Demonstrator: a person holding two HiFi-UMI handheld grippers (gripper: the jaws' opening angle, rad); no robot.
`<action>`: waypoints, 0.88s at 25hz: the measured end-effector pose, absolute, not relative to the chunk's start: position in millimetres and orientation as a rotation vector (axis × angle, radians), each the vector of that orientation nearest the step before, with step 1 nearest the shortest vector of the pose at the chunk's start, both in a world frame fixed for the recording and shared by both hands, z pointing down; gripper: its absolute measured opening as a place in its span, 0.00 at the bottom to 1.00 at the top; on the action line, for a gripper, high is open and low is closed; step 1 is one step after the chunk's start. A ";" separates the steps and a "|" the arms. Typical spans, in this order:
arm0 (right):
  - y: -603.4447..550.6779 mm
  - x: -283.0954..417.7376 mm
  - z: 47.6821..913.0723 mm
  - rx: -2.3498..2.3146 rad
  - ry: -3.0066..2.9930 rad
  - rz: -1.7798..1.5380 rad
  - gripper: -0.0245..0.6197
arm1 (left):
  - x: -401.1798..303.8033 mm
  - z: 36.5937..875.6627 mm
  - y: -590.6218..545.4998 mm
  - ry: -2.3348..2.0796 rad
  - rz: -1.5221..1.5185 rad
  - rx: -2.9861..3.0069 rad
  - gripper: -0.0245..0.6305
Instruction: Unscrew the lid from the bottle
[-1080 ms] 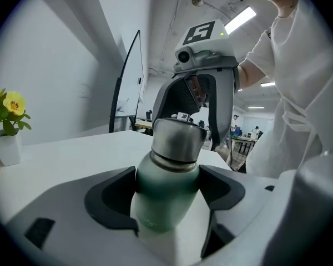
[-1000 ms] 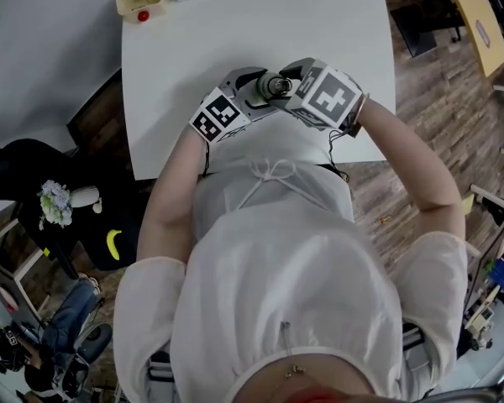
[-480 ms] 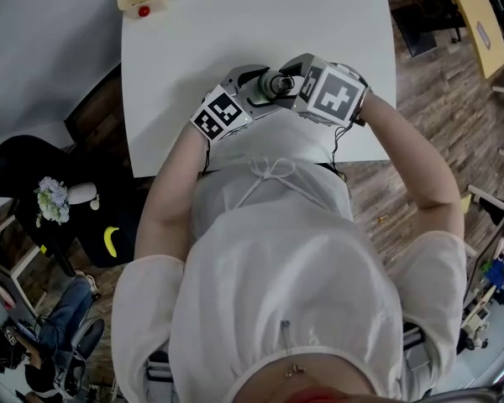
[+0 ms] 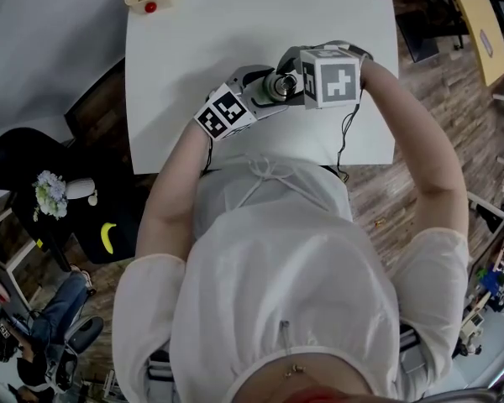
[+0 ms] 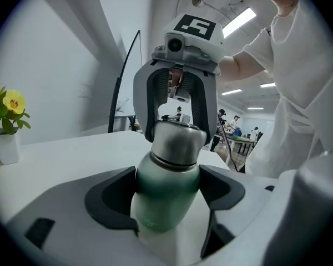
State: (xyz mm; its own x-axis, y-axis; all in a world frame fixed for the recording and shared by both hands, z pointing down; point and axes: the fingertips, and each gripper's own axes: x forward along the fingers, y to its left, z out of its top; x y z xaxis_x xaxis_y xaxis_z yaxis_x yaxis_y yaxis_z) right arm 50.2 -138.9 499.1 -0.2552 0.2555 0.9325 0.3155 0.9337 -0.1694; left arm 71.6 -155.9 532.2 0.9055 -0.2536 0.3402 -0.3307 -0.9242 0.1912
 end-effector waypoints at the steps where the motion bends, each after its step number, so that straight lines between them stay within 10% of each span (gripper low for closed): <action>1: -138.4 49.6 498.6 -0.457 -1.847 -0.071 0.42 | 71.3 532.2 -156.0 -0.440 0.456 2.823 0.60; 22: -149.5 48.6 494.0 0.438 -1.955 0.519 0.47 | 71.9 531.0 -154.5 -0.453 0.439 2.817 0.60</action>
State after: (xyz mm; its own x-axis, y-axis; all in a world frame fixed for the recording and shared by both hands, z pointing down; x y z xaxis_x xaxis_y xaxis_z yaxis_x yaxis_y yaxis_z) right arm 48.6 -149.5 494.0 -0.4125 -0.0752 0.9079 -0.5154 0.8410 -0.1645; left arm 71.9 -154.5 531.0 0.9060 -0.2631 0.3317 -0.3399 -0.9191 0.1993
